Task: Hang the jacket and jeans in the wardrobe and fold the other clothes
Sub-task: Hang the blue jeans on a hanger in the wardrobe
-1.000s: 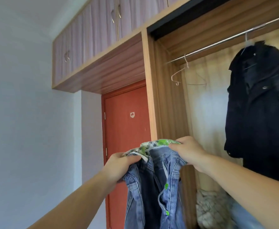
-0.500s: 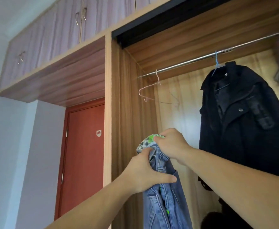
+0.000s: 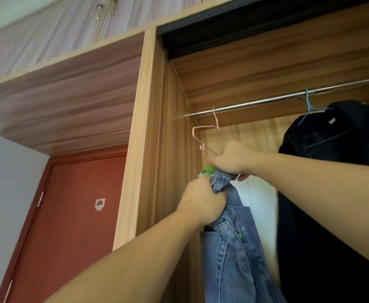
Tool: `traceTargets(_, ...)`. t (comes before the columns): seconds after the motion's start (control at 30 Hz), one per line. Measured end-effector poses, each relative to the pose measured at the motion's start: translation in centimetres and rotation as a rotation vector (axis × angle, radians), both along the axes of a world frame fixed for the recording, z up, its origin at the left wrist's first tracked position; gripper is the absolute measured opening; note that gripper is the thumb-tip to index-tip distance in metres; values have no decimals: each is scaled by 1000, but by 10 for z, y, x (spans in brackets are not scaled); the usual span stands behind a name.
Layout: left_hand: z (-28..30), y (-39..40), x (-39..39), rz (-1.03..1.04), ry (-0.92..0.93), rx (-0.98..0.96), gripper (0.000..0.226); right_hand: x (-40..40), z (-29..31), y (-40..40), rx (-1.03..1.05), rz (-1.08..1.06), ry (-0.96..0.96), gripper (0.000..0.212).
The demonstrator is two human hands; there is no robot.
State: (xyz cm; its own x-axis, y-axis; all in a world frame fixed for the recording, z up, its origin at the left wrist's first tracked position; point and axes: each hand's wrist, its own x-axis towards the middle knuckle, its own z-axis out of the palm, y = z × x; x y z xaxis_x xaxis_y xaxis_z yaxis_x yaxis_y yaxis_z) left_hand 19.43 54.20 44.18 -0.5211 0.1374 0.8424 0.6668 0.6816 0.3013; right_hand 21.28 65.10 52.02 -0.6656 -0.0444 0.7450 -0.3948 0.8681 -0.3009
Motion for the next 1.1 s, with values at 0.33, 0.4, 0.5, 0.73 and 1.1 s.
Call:
traceTargets(0.33, 60, -13, -46, 298, -82, -139, 19, -60, 84, -48, -7, -241, 443, 58)
traceTargets(0.4, 64, -12, -49, 302, -77, -146, 19, -67, 95, -53, 30, -276, 445, 54)
traceTargets(0.5, 70, -8, -53, 278, -65, -156, 18, -75, 107, -53, 7, -271, 370, 43)
traceTargets(0.73, 73, 1, -61, 253, -12, -195, 19, -90, 112, -30, 5, -321, 122, 34)
traceTargets(1.1, 79, 5, -67, 236, 21, -155, 22, -109, 106, -3, -211, -153, 256, 24)
